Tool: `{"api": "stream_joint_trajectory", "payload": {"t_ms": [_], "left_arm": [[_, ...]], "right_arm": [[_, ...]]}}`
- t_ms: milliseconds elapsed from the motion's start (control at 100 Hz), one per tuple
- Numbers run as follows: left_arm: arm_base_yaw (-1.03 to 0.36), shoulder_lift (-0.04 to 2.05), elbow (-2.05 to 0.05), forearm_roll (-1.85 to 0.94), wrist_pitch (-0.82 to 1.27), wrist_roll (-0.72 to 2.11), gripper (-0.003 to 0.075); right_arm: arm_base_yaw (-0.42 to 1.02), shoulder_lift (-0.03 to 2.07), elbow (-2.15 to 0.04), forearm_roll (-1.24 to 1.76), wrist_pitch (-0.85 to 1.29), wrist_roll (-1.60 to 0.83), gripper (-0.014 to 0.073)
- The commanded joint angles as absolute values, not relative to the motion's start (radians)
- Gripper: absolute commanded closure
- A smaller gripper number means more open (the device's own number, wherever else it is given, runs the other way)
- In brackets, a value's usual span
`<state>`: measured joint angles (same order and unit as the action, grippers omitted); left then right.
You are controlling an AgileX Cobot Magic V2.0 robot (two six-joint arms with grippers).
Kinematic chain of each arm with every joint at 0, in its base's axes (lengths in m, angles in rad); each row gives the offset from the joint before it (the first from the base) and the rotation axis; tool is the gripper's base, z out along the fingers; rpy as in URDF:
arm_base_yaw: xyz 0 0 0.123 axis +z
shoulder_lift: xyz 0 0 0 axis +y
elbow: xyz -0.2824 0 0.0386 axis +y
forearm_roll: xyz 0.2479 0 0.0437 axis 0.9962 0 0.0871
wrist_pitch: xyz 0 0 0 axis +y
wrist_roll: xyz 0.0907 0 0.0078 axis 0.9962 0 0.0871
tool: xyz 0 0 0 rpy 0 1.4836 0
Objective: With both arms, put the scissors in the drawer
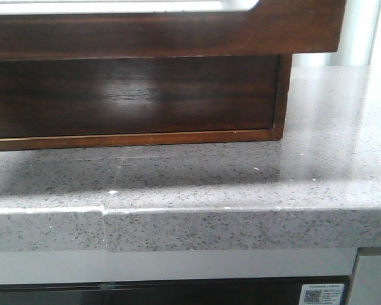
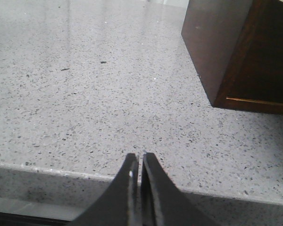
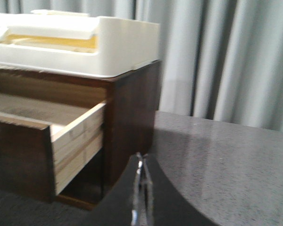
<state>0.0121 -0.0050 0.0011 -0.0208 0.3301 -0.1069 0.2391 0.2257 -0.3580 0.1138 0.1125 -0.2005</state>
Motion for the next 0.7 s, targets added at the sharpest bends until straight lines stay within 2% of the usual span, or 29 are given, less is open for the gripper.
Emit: {"api": "stream_joint_trajectory", "payload": {"t_ms": [0,330,470,690], "left_arm": [[0.013,-0.034,0.021,-0.021,0.275,-0.118,0.0742],[0.013,-0.034,0.021,-0.021,0.275,-0.118,0.0742],[0.013,-0.032,0.021,-0.021,0.273,-0.118,0.0742],[0.013,-0.032,0.021,-0.021,0.273,-0.118,0.0742]], "right_arm": [[0.188,0.198,-0.370,0.098,0.034,-0.174,0.0635],[0.046,-0.024,-0.210,0.098,0.006,-0.079,0.0635],[0.012,-0.027,-0.138,0.091,-0.025,-0.008,0.0635],[0.007,-0.027,0.024,0.083,-0.193,0.008,0.0635]]}}
